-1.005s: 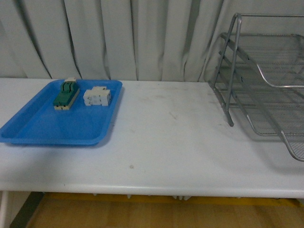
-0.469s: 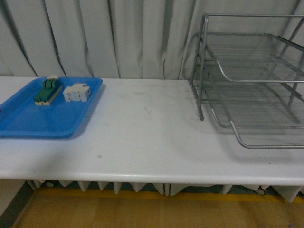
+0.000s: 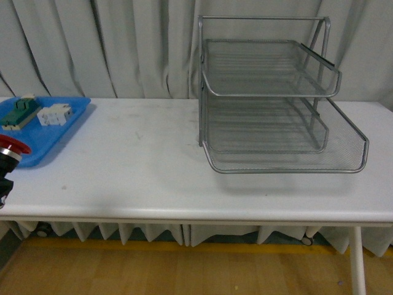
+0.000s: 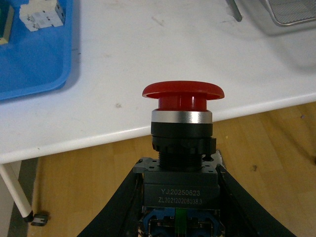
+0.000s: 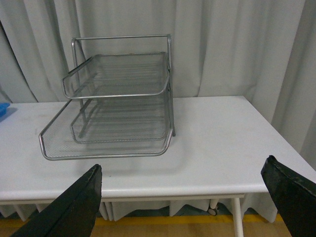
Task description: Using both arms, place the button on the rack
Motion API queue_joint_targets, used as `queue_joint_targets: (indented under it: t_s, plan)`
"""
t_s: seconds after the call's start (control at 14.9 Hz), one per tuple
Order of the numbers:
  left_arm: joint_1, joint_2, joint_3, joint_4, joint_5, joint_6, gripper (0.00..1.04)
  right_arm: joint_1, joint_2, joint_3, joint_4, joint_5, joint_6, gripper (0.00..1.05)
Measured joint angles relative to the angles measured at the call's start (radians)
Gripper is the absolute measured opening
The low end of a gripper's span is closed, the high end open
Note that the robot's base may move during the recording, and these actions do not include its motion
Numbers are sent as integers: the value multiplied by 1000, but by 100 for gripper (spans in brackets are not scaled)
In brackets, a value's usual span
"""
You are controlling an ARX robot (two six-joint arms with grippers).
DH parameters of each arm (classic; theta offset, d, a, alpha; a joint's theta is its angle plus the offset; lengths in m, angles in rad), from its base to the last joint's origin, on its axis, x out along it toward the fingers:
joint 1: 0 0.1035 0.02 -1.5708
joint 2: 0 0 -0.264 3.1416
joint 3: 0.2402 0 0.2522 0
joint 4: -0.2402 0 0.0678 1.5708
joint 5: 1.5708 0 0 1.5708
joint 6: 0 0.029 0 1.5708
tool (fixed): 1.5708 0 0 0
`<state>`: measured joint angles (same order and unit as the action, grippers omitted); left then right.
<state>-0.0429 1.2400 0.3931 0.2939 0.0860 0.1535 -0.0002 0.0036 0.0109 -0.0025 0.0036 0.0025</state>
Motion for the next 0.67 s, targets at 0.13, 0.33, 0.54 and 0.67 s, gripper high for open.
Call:
queue_joint_targets:
  t_s: [0.13, 0.33, 0.54, 0.67]
  plan:
    - [-41, 35, 32, -6, -41, -27, 36, 0, 0, 0, -1, 0, 0, 98]
    - [-244, 248, 318, -12, -73, -66, 36, 0, 0, 0, -1, 0, 0, 98]
    - [-441, 499, 646, -112, -109, -46, 36, 0, 0, 0, -1, -1, 0, 98]
    - [-525, 660, 867, -198, -106, -12, 36, 0, 0, 0, -1, -1, 0, 98]
